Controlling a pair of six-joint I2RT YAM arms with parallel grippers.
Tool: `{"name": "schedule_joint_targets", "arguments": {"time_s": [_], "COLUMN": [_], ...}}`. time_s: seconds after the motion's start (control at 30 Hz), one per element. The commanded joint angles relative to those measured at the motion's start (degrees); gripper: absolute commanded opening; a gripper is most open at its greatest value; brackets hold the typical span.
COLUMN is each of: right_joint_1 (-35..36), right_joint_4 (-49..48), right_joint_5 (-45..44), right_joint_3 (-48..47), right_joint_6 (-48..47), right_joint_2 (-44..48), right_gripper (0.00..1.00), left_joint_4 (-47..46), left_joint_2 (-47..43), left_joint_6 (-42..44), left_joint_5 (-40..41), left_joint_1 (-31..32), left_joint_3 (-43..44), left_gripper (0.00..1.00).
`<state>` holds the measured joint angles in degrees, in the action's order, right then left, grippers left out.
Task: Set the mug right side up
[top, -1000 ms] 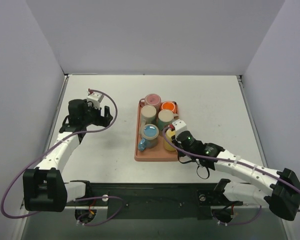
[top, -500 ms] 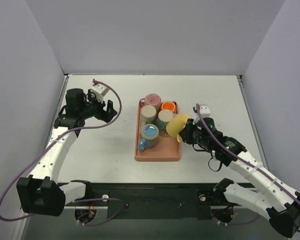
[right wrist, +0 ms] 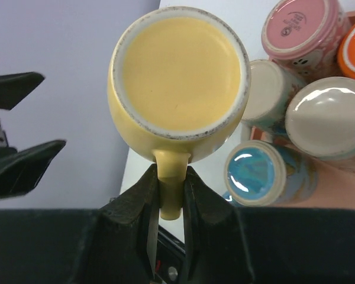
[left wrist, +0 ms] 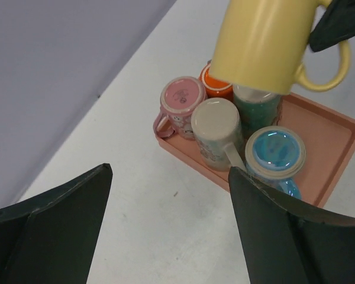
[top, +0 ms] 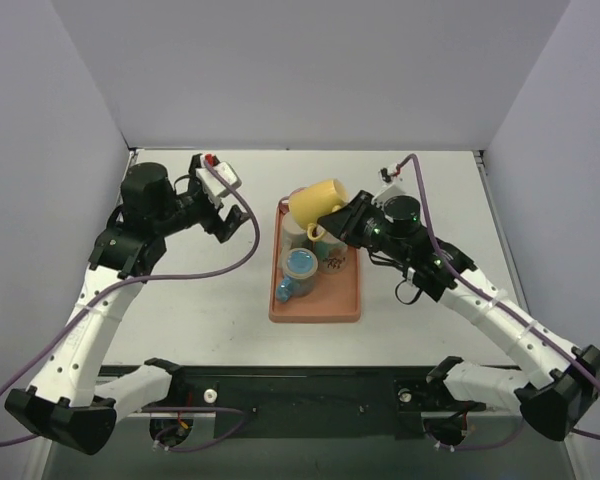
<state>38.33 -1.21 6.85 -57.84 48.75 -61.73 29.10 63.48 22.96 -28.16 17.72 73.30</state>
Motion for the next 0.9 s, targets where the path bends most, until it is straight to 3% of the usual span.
{"name": "schedule_joint_targets", "arguments": {"time_s": [0.0, 0.3, 0.57, 0.73, 0.87], "right_joint_1": [0.3, 3.2, 5.5, 5.0, 1.9], "right_joint_4": [-13.0, -18.2, -19.6, -22.3, -24.0], "right_joint_5": [3.2, 3.9, 4.3, 6.8, 11.8], "right_joint_3": [-5.3, -9.6, -12.6, -12.6, -13.4], "right_joint_6": [10.0, 18.5, 20.5, 22.0, 23.9], "right_joint_2": [-4.1, -12.1, -17.1, -18.7, -19.6], "right_gripper": [0.00, 0.00, 0.00, 0.00, 0.00], "left_joint_4": [-1.4, -1.3, -10.6, -14.5, -16.7], "left_joint_2": [-2.4, -4.1, -4.4, -4.0, -4.2], "left_joint_6": [8.8, 32.7, 31.9, 33.8, 39.1], "left_joint_5": [-0.8, 5.6, 12.0, 13.9, 14.4], "left_joint_1": [2.6, 9.0, 10.9, 11.0, 10.6], "left_joint_3": [4.0, -4.2, -6.5, -8.5, -13.1], "left_gripper": [0.91, 0.91, 0.90, 0.76, 0.73]}}
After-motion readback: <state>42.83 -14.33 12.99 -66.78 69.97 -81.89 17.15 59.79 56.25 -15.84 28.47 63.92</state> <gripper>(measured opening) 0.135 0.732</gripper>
